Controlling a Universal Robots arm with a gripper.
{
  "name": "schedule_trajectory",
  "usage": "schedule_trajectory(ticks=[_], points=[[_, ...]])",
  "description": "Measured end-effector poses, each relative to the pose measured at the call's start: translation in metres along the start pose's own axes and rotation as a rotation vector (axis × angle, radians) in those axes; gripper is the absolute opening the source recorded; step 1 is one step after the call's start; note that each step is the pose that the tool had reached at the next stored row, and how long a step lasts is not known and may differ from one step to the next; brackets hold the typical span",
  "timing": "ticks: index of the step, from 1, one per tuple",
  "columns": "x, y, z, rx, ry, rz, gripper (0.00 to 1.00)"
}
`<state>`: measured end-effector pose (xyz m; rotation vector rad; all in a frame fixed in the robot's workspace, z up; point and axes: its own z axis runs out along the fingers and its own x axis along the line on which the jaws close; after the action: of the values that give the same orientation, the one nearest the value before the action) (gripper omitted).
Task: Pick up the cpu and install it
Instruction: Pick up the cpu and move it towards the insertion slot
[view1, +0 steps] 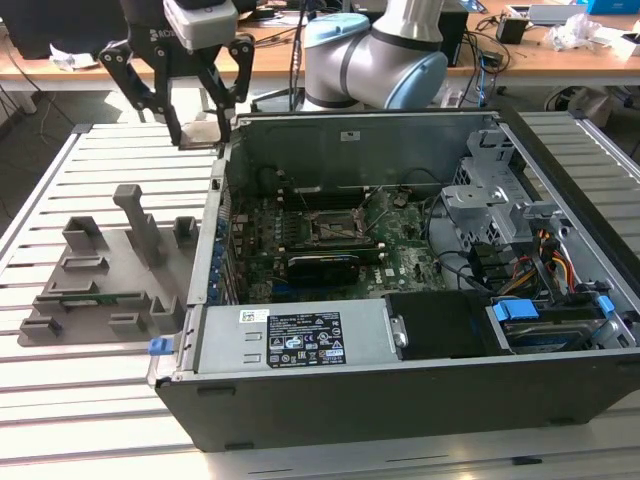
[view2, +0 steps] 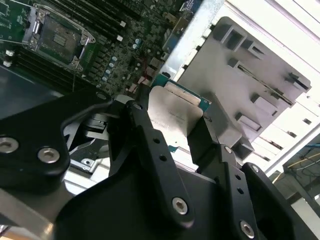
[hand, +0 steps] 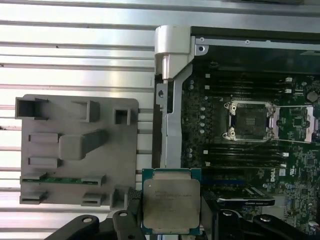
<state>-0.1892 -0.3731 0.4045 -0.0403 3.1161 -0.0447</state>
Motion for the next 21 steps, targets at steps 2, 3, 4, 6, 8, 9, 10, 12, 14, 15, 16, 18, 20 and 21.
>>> schedule_trajectory(ticks=[2,3,4,6,8,9,10,12,14,15,16,18,20,21], points=[[-0.0068,-0.0002,0.0001,0.0000,0.0001,0.000,0.55],[-0.0098,-0.0002,0.0002,0.0000,0.0001,0.000,0.55],[-0.0123,-0.0003,0.0003,0.0000,0.0001,0.000,0.55],[-0.0200,-0.0005,0.0005,0.0000,0.0000,0.000,0.55],[-0.0273,-0.0007,0.0007,0.0000,0.0000,0.000,0.55],[-0.0295,-0.0007,0.0007,0.0000,0.0000,0.000,0.55],[-0.0326,-0.0008,0.0008,0.0000,0.0000,0.000,0.55],[-0.0404,-0.0010,0.0010,0.0000,0.0000,0.000,0.55],[-0.0456,-0.0011,0.0011,0.0001,0.0001,0.000,0.55],[-0.0481,-0.0012,0.0012,0.0001,0.0001,0.000,0.55],[-0.0503,-0.0013,0.0012,0.0001,0.0001,0.000,0.55],[-0.0593,-0.0015,0.0015,0.0000,0.0000,0.000,0.55],[-0.0654,-0.0016,0.0017,0.0000,0.0000,0.000,0.55],[-0.0679,-0.0017,0.0017,0.0000,0.0000,0.000,0.55]])
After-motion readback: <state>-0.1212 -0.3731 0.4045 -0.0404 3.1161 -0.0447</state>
